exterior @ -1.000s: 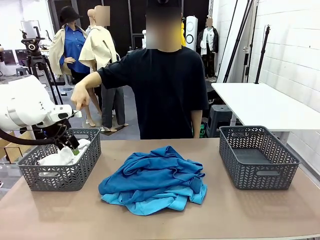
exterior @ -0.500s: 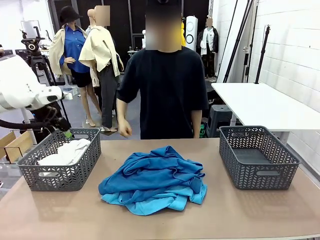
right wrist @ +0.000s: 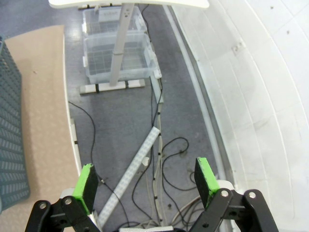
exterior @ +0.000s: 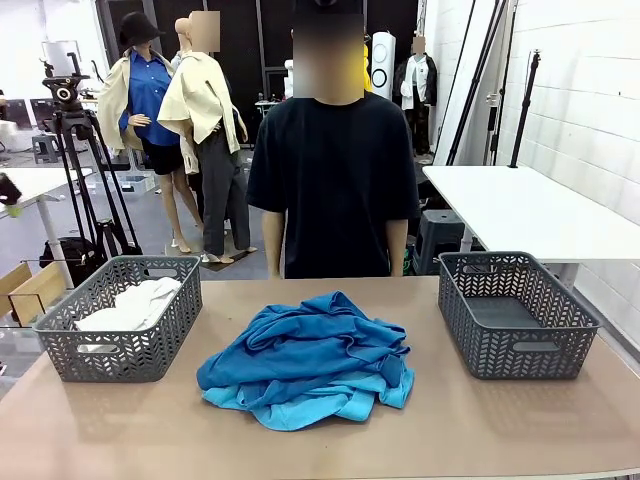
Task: Sort the tops and bottoms.
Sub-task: Sort the clothes according to human instructions, then lift clothes from the center of the table with your right hand.
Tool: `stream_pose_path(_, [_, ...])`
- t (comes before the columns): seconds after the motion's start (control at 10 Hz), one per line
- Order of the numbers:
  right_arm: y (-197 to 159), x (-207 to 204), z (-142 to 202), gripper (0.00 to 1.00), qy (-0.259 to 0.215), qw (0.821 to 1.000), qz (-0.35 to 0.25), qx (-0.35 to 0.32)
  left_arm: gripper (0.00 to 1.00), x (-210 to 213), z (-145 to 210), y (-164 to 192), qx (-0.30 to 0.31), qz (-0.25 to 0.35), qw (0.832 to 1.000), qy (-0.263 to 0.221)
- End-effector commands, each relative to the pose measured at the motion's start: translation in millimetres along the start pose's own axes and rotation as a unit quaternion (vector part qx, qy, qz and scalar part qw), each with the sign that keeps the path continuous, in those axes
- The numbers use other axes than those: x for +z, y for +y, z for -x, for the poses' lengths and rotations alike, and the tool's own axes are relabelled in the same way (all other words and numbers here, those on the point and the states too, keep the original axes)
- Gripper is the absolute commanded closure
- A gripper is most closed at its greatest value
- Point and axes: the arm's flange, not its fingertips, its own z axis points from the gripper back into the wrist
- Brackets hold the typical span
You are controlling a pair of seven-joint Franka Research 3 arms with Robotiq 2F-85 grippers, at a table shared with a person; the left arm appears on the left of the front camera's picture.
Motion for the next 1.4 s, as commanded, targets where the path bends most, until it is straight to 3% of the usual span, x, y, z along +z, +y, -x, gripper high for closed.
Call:
stream_pose_path(0.0, [1.0,-0.1,0.5,0.0,0.002,1.0,-0.001,0.005,0.0,-21.9,14.0,34.4,0.083,0.03,0.996,0.031])
stream_pose_path(0.5, [1.0,-0.1,0.5,0.0,0.002,1.0,-0.001,0.005,0.0,-65.7,70.4,60.9,0.146,0.102,0.983,0.047])
stream_pose_path(1.3, [1.0,-0.1,0.5,0.0,0.002,1.0,-0.001,0.005,0.0,-72.2,70.1,59.0,0.155,0.091,0.982,0.057])
